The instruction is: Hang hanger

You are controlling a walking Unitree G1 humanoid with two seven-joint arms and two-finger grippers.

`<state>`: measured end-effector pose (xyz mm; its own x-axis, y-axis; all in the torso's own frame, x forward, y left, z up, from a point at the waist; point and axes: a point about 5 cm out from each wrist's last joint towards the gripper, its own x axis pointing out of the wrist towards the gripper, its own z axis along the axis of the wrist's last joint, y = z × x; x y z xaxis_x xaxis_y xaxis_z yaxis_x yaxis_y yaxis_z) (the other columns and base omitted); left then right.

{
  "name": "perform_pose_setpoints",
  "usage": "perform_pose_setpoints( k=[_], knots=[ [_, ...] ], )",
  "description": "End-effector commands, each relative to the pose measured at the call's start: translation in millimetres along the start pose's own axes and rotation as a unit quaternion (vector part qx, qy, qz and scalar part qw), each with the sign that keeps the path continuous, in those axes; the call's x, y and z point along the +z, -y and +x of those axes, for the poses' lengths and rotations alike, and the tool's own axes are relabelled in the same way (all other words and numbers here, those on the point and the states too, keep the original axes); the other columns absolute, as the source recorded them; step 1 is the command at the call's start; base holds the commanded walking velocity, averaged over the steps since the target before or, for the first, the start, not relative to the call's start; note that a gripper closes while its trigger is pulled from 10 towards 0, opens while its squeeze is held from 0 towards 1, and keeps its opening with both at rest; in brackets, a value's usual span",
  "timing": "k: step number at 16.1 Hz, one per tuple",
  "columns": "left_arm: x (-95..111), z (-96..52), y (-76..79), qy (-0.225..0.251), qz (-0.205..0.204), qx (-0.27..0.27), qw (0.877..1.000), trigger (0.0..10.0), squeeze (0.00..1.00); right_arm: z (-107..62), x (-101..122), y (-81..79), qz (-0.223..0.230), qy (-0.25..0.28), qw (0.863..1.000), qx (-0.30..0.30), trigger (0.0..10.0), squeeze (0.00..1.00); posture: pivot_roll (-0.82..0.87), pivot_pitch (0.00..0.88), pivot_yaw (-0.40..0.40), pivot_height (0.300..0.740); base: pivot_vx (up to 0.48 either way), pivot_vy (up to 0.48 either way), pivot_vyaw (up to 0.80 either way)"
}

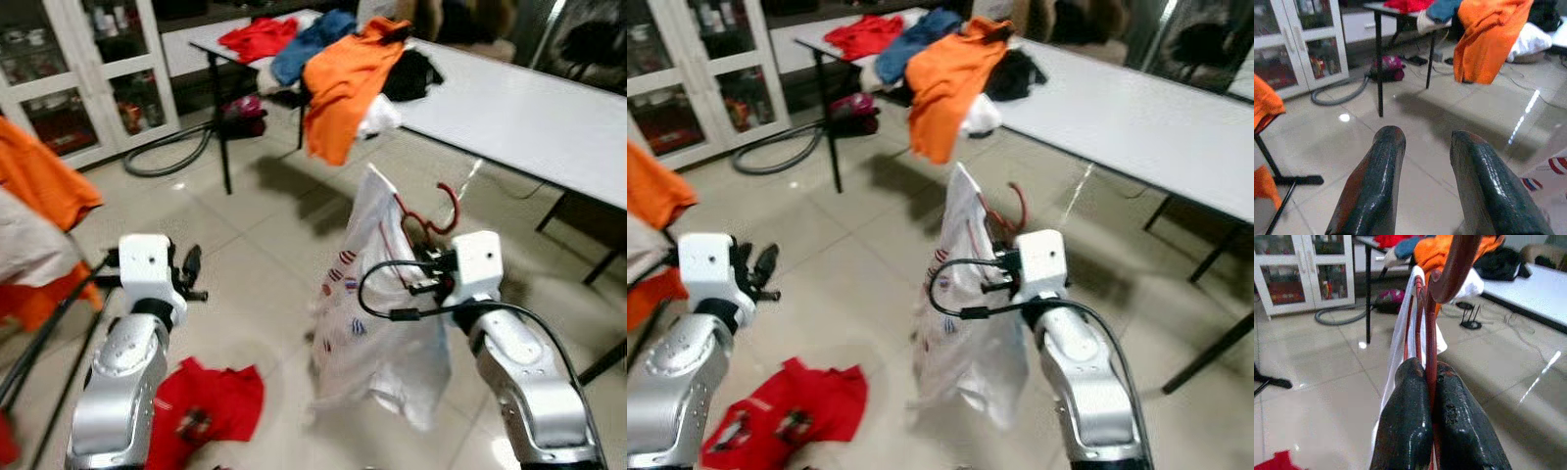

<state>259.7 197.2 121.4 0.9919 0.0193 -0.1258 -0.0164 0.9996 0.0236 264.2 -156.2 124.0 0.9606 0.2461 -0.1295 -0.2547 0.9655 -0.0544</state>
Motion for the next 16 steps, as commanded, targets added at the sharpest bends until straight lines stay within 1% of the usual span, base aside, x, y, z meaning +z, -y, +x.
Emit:
perform_pose_setpoints(
  k=[1,3,4,6,7,9,10,11,12,13,14,16],
  knots=[
    [7,2.0,10.5,0.015,-0.002,-0.011,1.0,10.0,0.0,1.1,10,5.5,-0.023,0.027,0.999,-0.017,10.0,0.0,-0.12,0.025,-0.016,0.74,0.0,-0.461,0.47],
    [11,3.6,13.4,0.03,0.01,-0.016,0.999,10.0,0.0,1.6,9,4.7,-0.034,0.025,0.999,-0.013,10.0,0.0,-0.12,0.023,-0.012,0.74,0.0,-0.461,0.5],
    [12,5.1,16.0,0.039,0.019,-0.021,0.999,10.0,0.0,1.6,8,7.9,-0.038,0.025,0.999,-0.019,10.0,0.0,-0.12,0.023,-0.002,0.74,0.0,-0.458,0.8],
    [12,6.2,18.2,0.045,0.027,-0.019,0.998,10.0,0.0,-0.6,9,13.6,-0.034,0.027,0.998,-0.034,10.0,0.0,-0.12,0.024,0.009,0.74,0.0,-0.459,0.8],
    [12,6.2,18.2,0.045,0.027,-0.019,0.998,10.0,0.0,-0.6,9,13.6,-0.034,0.027,0.998,-0.034,10.0,0.0,-0.12,0.024,0.009,0.74,0.0,-0.461,0.8],
    [13,7.9,19.2,0.046,0.035,-0.022,0.998,10.0,0.0,-5.2,6,18.1,-0.032,0.027,0.998,-0.05,10.0,0.0,-0.13,0.028,0.023,0.74,0.0,-0.424,0.8],
    [14,9.0,19.9,0.044,0.026,-0.028,0.998,10.0,0.0,-8.0,5,20.3,-0.024,0.029,0.997,-0.06,10.0,0.0,-0.13,0.031,0.029,0.74,0.0,0.0,0.66],
    [17,9.3,21.3,0.052,0.01,-0.042,0.998,10.0,0.0,-10.8,5,22.8,-0.012,0.03,0.997,-0.073,10.0,0.0,-0.14,0.033,0.035,0.74,0.0,0.0,0.0],
    [18,9.3,22.6,0.058,0.004,-0.053,0.997,10.0,0.0,-13.8,4,23.3,-0.012,0.029,0.997,-0.077,10.0,0.0,-0.14,0.036,0.04,0.74,0.0,0.0,0.0],
    [20,9.2,24.2,0.065,0.004,-0.067,0.996,10.0,0.0,-18.8,3,24.8,-0.013,0.027,0.996,-0.084,10.0,0.0,-0.15,0.038,0.047,0.74,0.0,0.0,0.0],
    [20,8.9,24.4,0.067,0.004,-0.069,0.995,10.0,0.0,-22.5,2,26.9,-0.01,0.027,0.995,-0.092,10.0,0.0,-0.15,0.039,0.048,0.74,0.255,0.0,0.0],
    [19,9.1,23.2,0.067,0.003,-0.073,0.995,10.0,0.0,-35.4,-3,33.7,-0.003,0.022,0.993,-0.12,10.0,0.0,-0.17,0.039,0.065,0.74,0.343,0.0,0.0]
  ],
)
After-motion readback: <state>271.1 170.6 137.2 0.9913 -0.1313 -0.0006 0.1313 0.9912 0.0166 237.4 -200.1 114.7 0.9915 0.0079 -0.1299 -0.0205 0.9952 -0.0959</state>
